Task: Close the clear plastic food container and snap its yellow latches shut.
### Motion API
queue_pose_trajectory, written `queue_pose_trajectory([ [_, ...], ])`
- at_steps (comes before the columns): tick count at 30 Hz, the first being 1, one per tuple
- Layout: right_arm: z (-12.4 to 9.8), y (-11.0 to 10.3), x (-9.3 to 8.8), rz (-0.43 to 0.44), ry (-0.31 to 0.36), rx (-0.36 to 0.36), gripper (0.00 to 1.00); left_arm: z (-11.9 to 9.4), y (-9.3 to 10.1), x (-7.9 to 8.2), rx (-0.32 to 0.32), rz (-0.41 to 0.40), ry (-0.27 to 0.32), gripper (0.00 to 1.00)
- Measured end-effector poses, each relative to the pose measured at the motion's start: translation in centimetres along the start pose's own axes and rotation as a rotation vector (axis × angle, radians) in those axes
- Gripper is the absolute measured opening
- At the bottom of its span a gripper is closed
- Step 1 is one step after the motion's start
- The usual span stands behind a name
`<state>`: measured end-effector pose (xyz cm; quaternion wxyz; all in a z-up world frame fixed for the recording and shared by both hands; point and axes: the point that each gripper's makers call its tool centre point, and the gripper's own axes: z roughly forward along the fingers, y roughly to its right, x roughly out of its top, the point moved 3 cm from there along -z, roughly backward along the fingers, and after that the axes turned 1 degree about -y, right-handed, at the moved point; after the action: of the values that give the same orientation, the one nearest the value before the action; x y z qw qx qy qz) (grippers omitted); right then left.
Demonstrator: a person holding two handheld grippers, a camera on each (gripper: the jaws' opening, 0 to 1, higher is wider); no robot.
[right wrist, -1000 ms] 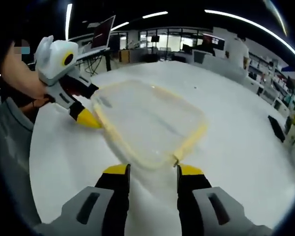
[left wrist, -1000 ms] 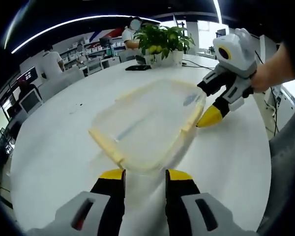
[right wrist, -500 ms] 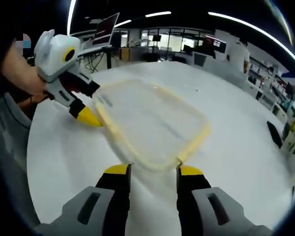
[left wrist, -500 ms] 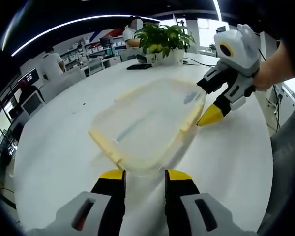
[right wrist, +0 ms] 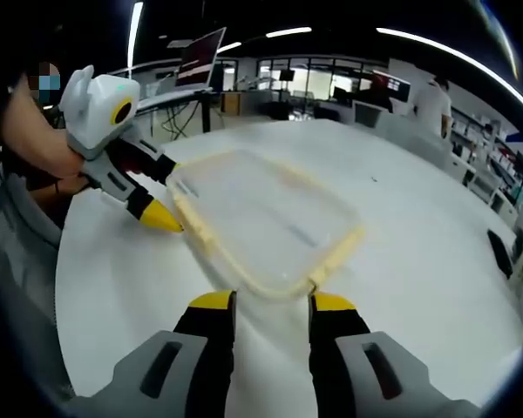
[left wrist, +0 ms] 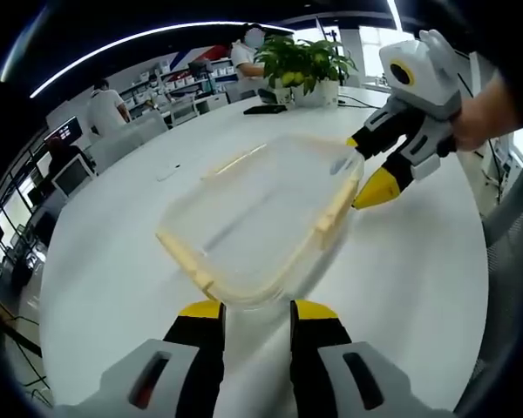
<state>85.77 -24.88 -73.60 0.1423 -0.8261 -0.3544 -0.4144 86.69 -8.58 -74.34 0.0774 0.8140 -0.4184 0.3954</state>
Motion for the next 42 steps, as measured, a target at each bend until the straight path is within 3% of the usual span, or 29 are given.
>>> queue_pose_trajectory([
  [6, 0.5, -0.6, 0.8, 0.008, 0.008, 0.007, 0.28, -0.2, -1.0, -0.5, 0.016, 0.002, -0.005, 0.22],
  [16, 0.4, -0.7, 0.7, 0.024, 0.006, -0.005, 0.27, -0.4, -0.9, -0.5, 0.027, -0.023, -0.004, 0.22],
  [23, -0.3, -0.7, 0.4, 0.040, -0.004, -0.025, 0.32, -1.3, -0.2, -0.6, 0.037, -0.072, -0.001, 0.23],
  [30, -2.2, -0.3, 0.5, 0.140, 0.019, -0.070, 0.39, -3.9, 0.4, -0.2, 0.073, -0.195, 0.043, 0.25],
  [33, -3.3, -0.2, 0.7, 0.181, 0.039, -0.093, 0.41, -5.3, 0.8, -0.1, 0.079, -0.299, 0.083, 0.25],
  [42, -8.2, -1.2, 1.0, 0.204, 0.087, -0.115, 0.42, -9.9, 1.6, -1.5, 0.111, -0.380, 0.103, 0.28],
])
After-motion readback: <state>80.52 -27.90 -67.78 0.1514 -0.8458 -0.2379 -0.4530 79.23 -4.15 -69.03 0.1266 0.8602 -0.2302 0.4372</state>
